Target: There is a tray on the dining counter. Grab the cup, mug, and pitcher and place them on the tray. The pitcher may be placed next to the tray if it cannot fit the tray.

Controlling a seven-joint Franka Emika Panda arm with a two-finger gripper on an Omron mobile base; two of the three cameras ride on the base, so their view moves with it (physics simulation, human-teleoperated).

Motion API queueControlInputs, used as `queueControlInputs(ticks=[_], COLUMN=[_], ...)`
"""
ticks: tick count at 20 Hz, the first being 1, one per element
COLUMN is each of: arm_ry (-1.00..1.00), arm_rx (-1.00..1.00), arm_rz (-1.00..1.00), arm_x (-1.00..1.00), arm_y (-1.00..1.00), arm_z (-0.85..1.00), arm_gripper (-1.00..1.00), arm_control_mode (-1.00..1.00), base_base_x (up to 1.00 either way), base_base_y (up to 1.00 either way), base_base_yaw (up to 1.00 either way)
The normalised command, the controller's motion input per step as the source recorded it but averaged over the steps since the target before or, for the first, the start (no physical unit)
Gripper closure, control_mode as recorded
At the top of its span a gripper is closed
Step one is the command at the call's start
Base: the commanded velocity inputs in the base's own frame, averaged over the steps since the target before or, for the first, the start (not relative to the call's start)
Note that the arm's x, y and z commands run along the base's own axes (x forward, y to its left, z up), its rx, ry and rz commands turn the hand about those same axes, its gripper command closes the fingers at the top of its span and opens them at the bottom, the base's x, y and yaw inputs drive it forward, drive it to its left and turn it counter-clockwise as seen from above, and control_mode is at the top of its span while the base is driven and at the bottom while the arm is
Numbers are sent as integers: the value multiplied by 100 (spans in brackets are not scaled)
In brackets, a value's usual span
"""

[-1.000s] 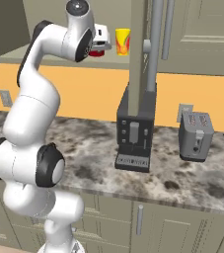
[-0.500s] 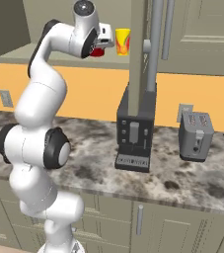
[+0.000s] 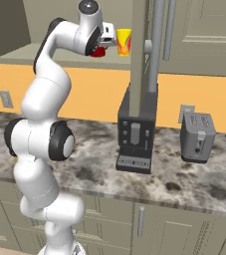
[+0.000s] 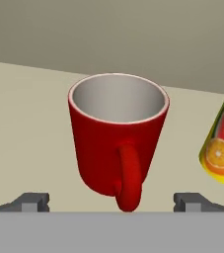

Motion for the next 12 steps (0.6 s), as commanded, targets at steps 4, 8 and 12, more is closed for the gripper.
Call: queueControlInputs(ticks=[4, 8, 12], arm_ry=[0, 0, 0], arm_rx=[0, 0, 0], arm_rz=[2, 2, 0], arm_x=[8, 10, 23], arm_y=[0, 0, 0], arm_z=[-22, -22, -13], arm_gripper=[-100, -100, -100], arm_control_mode=[-100, -100, -100], base_base_x=[0, 0, 0], base_base_y=[0, 0, 0], base_base_yaw=[0, 0, 0])
